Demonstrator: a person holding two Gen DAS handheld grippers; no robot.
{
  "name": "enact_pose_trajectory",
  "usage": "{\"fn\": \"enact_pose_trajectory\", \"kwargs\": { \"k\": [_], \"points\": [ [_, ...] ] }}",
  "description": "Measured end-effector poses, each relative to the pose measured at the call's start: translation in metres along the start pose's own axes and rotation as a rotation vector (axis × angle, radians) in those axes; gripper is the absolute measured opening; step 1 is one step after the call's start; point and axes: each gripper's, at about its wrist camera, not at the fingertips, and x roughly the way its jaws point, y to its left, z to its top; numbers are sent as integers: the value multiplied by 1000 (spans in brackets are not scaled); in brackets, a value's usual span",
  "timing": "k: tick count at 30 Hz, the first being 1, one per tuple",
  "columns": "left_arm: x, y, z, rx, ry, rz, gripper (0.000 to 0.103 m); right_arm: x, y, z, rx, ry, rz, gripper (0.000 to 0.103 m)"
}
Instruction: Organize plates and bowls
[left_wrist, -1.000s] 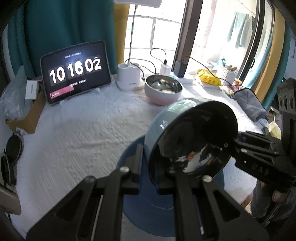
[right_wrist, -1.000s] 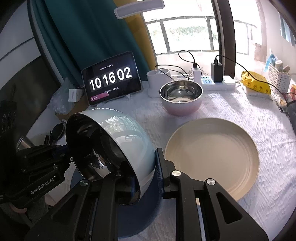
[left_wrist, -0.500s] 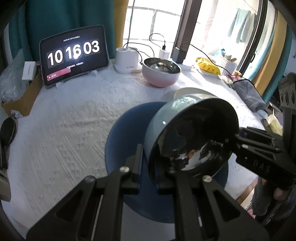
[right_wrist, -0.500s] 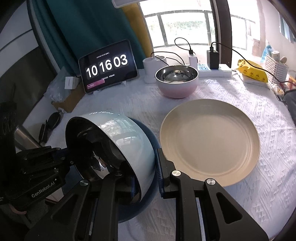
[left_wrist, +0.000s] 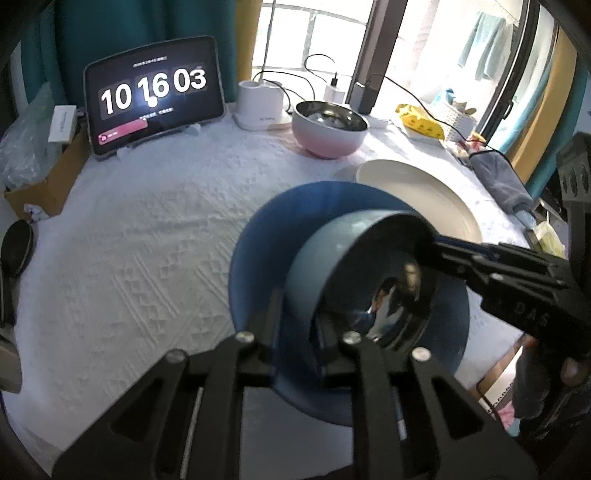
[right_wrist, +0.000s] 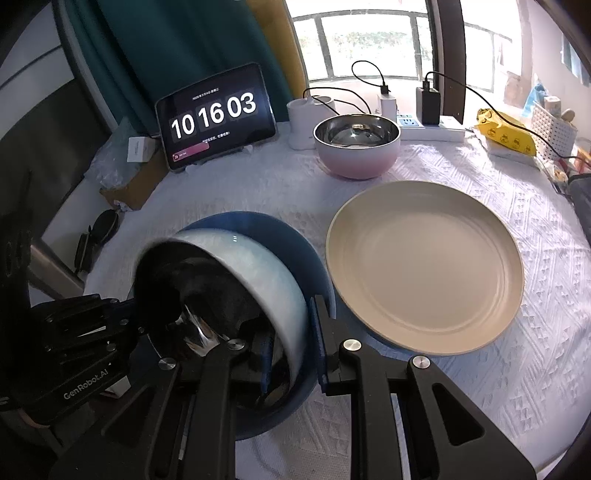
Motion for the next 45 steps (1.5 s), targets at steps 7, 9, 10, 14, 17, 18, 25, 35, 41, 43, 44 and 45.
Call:
{"fn": "enact_pose_trajectory", "kwargs": {
  "k": [7,9,10,14,17,18,25,35,41,43,44,45],
  "points": [
    [-2,0,3,5,2,7,19,-1,1,2,3,-22,-10,22],
    [-4,2,5,-1,-1,10,19,-1,1,4,-2,-27,-13,23],
    [-5,4,7,-8,-5,15,19,-2,1,5,-4,-32,-14,23],
    [-4,6,12,-5,0,35,19,-6,0,8,-20,-64,-52,32],
    [-9,3,16,13,-20,51,19,-4,-2,11,-16,-72,-55,32],
    [-13,2,18,18,-31,45,19,-3,-2,12,-22,-81,-62,32],
    [-19,-4,31,72,-132,149,20,2,5,19,-45,-112,-80,32],
    [21,-3,32,115,-97,244,21,2,2,24,-39,-127,-82,32],
    [28,-11,31,143,-88,262,22,5,0,28,-33,-120,-85,32],
    [27,-9,33,126,-85,244,22,5,1,28,-33,-119,-85,32],
    [25,-8,34,117,-85,236,22,5,1,29,-32,-118,-83,32],
    [22,-7,35,112,-87,227,22,5,1,29,-31,-117,-82,32]
  ]
}}
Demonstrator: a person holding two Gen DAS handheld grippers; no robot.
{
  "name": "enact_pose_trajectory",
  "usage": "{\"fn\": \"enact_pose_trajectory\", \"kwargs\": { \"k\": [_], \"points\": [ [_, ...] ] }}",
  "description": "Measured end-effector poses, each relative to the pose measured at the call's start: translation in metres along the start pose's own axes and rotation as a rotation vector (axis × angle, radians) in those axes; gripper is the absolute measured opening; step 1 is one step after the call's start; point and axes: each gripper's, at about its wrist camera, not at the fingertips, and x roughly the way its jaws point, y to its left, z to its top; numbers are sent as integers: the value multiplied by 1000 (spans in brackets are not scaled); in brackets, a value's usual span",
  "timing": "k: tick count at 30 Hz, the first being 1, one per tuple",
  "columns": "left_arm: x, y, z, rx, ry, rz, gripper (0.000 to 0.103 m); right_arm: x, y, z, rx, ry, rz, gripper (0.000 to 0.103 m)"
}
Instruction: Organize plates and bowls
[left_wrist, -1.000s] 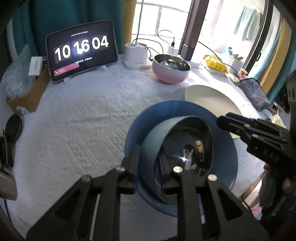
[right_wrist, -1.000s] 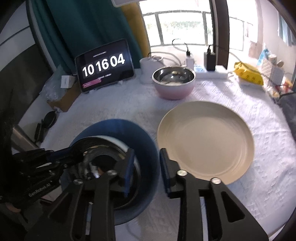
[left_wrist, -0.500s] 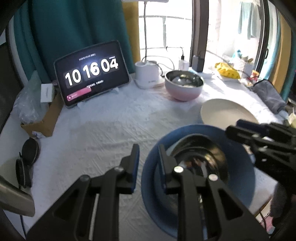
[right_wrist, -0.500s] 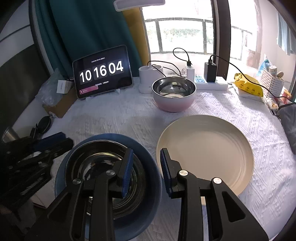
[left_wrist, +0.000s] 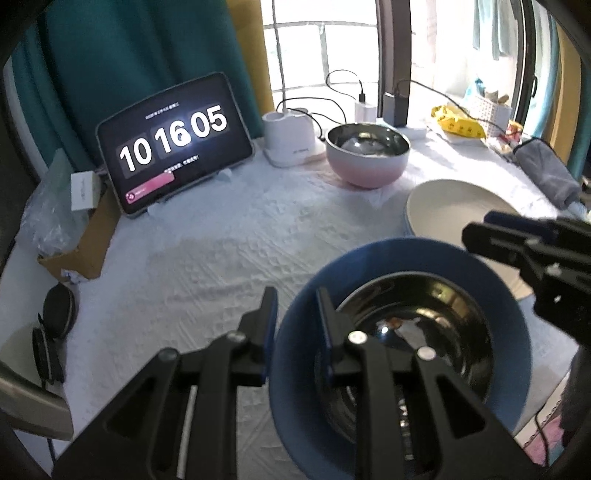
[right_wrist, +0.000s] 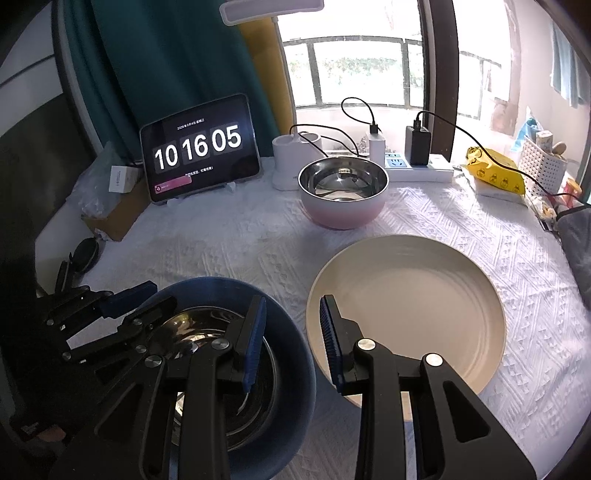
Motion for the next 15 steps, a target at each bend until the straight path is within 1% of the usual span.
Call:
{"fn": "enact_pose_trajectory", "kwargs": {
  "k": [5,9,11,14,15],
  "points": [
    [-11,6,9,-40,-12,-59,22,1,-2,2,10,8,4,32],
    [-17,6,19,-69,-25,-90,25,-2,-2,8,13,5,5,32],
    [-18,4,22,-86,-33,-102,27,-4,-2,10,7,1,5,32],
    [-20,2,27,-111,-46,-126,37,-7,-3,13,0,-5,-2,33],
    [-21,1,28,-116,-51,-133,42,-8,-4,15,-3,-7,-4,33]
  ]
}}
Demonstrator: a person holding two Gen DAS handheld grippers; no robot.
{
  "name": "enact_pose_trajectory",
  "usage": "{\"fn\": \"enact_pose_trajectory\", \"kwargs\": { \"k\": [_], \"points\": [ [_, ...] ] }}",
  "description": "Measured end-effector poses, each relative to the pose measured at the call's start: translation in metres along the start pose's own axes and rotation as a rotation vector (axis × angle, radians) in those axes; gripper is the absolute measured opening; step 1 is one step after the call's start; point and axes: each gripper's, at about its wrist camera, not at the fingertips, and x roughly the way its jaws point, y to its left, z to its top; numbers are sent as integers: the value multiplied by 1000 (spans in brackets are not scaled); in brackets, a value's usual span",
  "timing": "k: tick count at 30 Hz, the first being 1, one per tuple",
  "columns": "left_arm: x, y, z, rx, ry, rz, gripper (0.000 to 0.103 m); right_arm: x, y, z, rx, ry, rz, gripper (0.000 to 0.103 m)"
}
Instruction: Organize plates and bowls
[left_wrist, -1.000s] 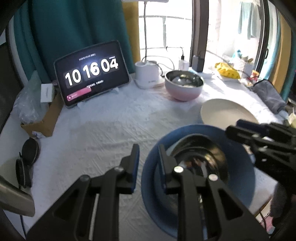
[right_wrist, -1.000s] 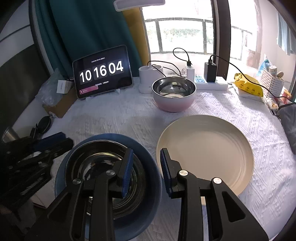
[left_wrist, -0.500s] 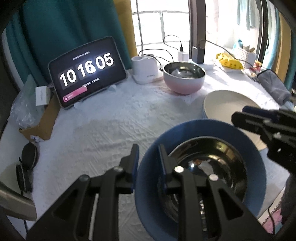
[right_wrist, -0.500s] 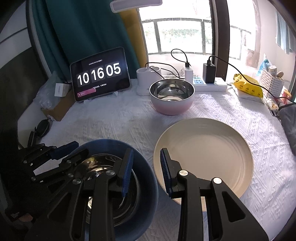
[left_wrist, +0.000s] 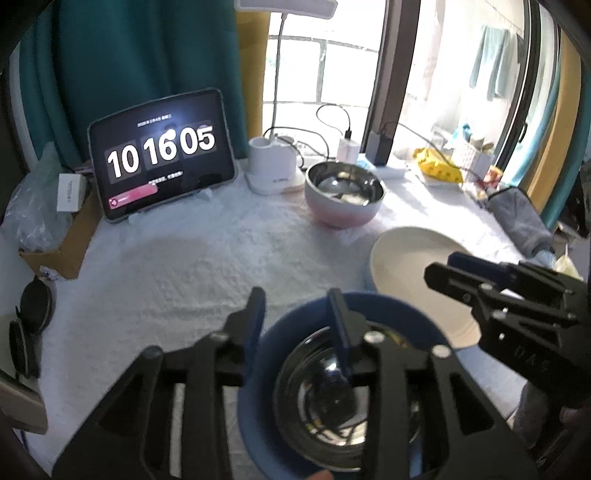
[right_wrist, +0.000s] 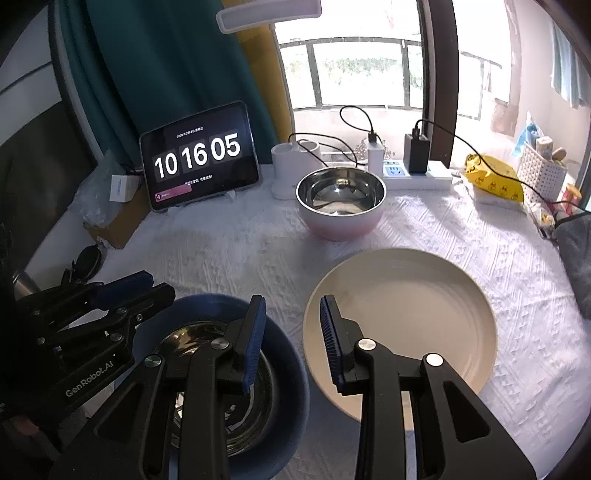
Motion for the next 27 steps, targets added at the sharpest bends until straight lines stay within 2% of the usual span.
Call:
{"fn": "enact_pose_trajectory", "kwargs": {
  "k": [3,7,21,27],
  "points": [
    [-1,-5,4,-5,-11,-11,44,-3,-4,4,-4,-8,-6,34],
    [-1,-12,10,-6,-22,-14,44,-6,-11,9,-4,-18,-11,44],
    [6,-33,34,21,-32,-20,45,-2,-35,25,5,-28,-5,44],
    [18,-33,44,-5,-16,-54,45,7,-51,36,11,-25,-5,44]
  ]
}}
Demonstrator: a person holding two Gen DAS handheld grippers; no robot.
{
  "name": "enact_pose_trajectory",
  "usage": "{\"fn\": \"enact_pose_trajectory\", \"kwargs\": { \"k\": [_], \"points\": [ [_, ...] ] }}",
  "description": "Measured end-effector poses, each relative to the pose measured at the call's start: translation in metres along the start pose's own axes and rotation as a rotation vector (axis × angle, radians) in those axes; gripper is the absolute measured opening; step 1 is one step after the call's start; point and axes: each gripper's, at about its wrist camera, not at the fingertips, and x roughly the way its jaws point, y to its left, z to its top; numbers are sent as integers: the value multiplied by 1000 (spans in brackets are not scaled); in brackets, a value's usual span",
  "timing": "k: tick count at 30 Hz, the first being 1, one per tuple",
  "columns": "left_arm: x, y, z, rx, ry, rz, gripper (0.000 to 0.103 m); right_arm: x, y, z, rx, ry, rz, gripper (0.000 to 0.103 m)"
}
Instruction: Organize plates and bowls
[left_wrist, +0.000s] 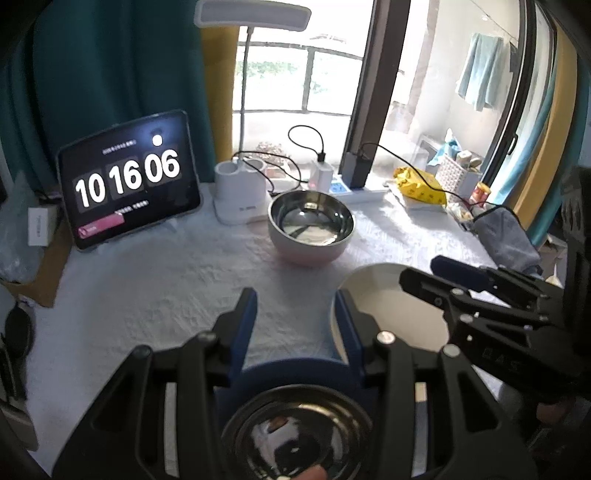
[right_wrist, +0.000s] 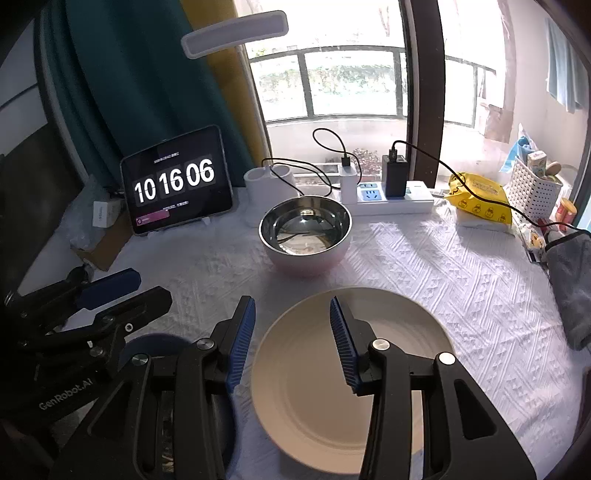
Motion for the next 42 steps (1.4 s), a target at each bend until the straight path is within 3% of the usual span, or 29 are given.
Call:
{"fn": "enact_pose_trajectory", "kwargs": {
  "k": [19,42],
  "points": [
    [46,-1,30,-16,24,18,46,38,-38,22,54,18,29,45],
    [109,-8,57,46,99,44,46,85,-73,43,98,52,62,45]
  ]
}}
